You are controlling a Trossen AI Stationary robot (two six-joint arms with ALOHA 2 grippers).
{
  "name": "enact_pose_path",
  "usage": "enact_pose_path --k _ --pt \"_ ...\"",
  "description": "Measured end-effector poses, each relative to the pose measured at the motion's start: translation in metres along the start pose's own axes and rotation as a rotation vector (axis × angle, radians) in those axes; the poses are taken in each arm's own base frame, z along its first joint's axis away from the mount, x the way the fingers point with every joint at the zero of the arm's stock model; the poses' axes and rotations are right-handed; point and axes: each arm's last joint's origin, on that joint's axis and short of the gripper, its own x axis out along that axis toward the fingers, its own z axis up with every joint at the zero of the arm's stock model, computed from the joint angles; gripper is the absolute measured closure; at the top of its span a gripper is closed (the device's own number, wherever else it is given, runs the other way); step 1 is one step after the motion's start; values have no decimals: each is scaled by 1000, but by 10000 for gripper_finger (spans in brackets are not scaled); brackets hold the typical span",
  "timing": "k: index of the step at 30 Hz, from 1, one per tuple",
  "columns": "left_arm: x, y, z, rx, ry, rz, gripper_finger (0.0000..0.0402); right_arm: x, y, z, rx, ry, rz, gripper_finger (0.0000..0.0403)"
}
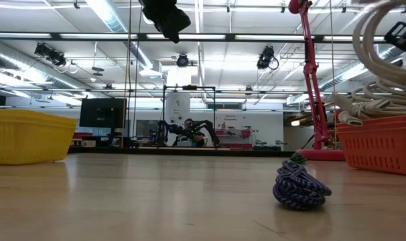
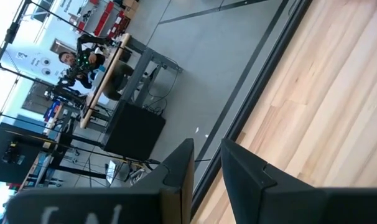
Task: Pick & Place USB Port
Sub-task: Put the brown HDMI cable into the orange bin
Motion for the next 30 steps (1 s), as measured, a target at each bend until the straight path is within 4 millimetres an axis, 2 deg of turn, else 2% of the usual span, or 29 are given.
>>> enact_pose_path --k 28,30 --pt "0 -1 0 3 7 -32 317 18 -17 -15 78 74 -122 394" --pt "0 -1 0 3 7 -32 317 18 -18 -16 85 77 -135 385"
